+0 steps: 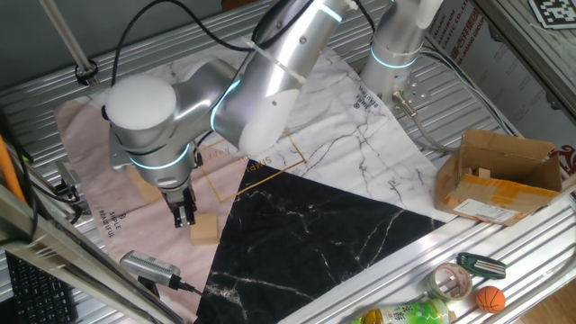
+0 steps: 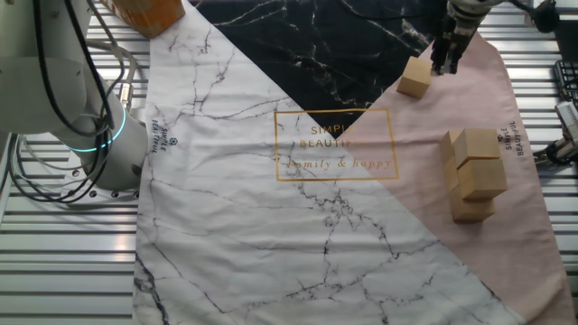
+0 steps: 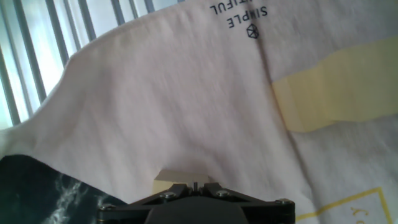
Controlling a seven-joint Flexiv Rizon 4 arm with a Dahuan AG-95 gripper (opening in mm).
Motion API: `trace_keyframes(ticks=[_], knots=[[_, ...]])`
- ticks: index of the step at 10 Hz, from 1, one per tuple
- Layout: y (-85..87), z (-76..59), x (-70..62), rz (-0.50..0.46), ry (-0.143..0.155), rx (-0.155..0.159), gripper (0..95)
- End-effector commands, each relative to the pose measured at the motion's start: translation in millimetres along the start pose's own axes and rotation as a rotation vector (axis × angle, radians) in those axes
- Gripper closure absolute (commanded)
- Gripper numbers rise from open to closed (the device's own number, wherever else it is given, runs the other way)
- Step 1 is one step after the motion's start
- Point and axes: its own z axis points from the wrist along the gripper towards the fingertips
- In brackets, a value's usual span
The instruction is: Stack the blocks into a pyramid shape
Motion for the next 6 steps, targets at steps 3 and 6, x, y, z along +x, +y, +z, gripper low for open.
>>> trace_keyframes(ticks=[3,6], knots=[[13.7,-3.2,4.5,0.002,0.004,0.006,95.0],[13.1,-3.3,13.7,0.002,-0.001,0.000,95.0]])
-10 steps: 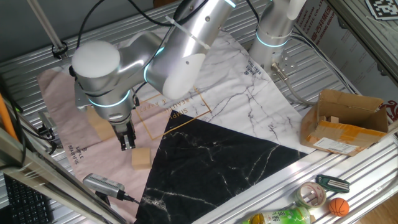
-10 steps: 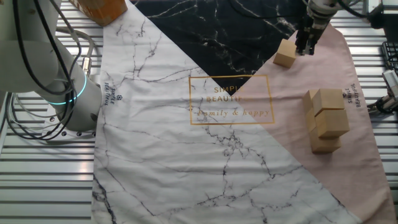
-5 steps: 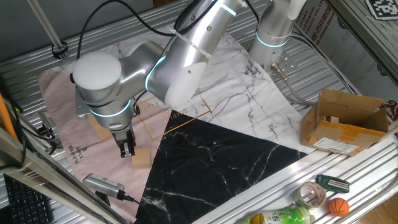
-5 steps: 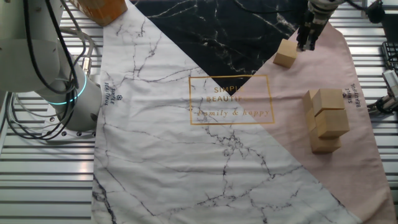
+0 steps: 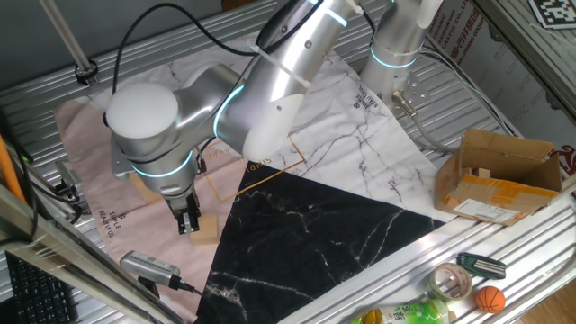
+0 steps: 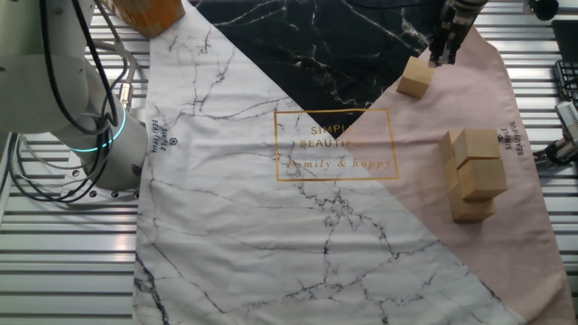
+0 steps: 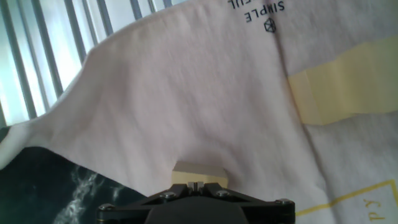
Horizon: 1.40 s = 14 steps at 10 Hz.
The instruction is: Stack the blocks into a pyramid shape
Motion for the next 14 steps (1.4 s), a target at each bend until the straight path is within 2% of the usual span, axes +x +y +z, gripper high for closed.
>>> trace_keyframes(ticks=[1,4,6,14], knots=[[-2.2,0.2,10.1,0.000,-0.008,-0.001,95.0],[-1.5,2.2,19.0,0.000,-0.010,0.000,95.0],[-1.9,3.5,20.0,0.000,-0.020,-0.002,95.0],[-2.8,10.9,19.2,0.000,-0.019,-0.001,95.0]])
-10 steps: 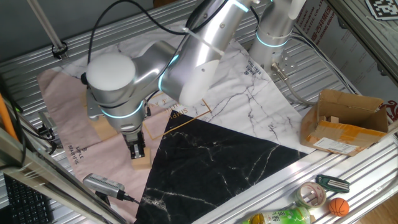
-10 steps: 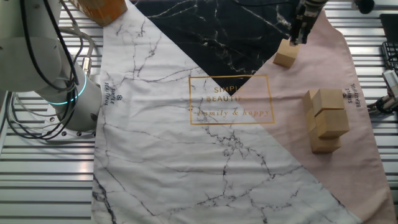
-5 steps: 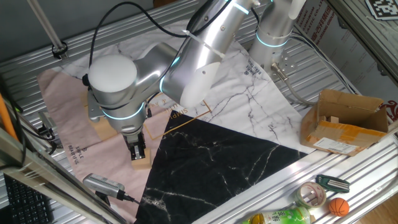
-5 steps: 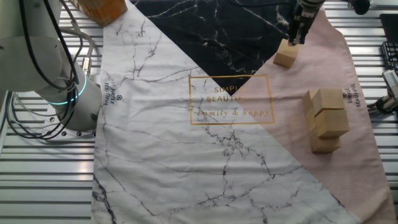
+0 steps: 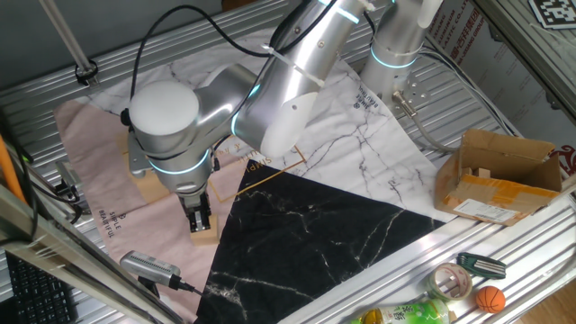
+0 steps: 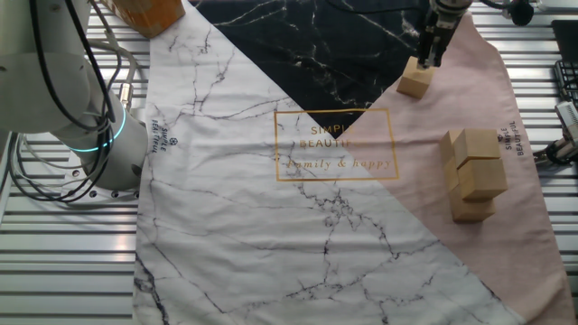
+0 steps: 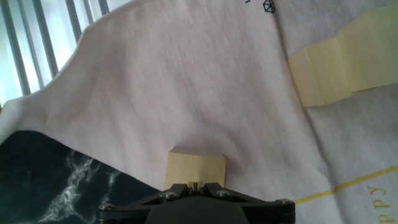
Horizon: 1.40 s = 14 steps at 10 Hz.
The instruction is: Stack the blocks into a pyramid shape
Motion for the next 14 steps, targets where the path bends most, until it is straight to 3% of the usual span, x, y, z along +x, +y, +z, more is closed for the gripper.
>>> trace_keyframes(ticks=[1,2,3,5,6,14], knots=[[-1.0,-0.6,0.9,0.000,-0.003,0.002,57.0],[-1.0,-0.6,0.9,0.000,-0.003,0.001,57.0],[-1.0,-0.5,0.9,-0.011,-0.003,-0.002,19.0],[-1.2,0.0,0.8,-0.020,-0.005,-0.004,19.0],[-1.2,0.2,0.8,-0.025,-0.005,-0.005,0.0],[-3.3,10.3,-0.2,-0.022,-0.005,-0.002,0.0]])
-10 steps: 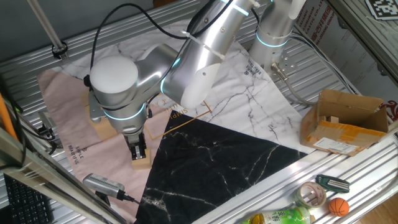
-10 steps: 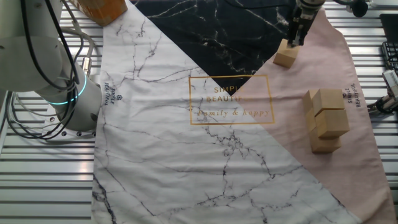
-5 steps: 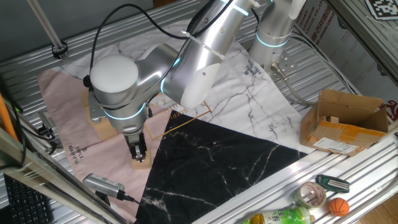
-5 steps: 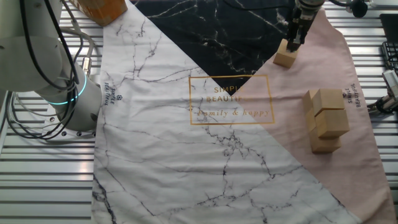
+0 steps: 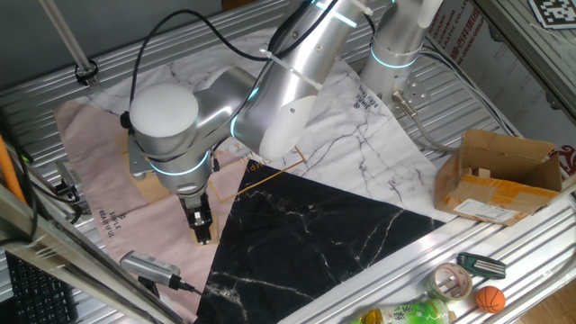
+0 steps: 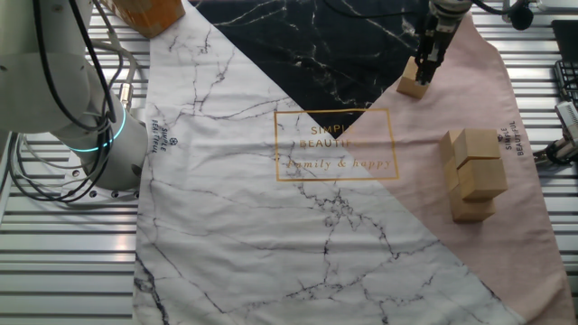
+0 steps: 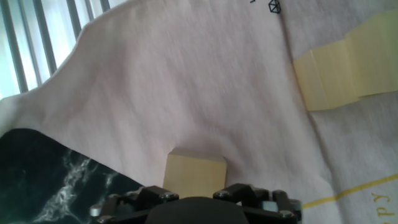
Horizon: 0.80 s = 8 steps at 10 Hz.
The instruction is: Stack the blocks into a pyramid shape
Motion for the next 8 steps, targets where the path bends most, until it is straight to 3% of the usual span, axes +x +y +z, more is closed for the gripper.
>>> trace_keyframes(ticks=[1,8], knots=[[-1.1,2.0,0.0,0.004,-0.001,0.000,0.0],[-2.1,16.1,-0.4,0.007,-0.002,-0.002,0.0]])
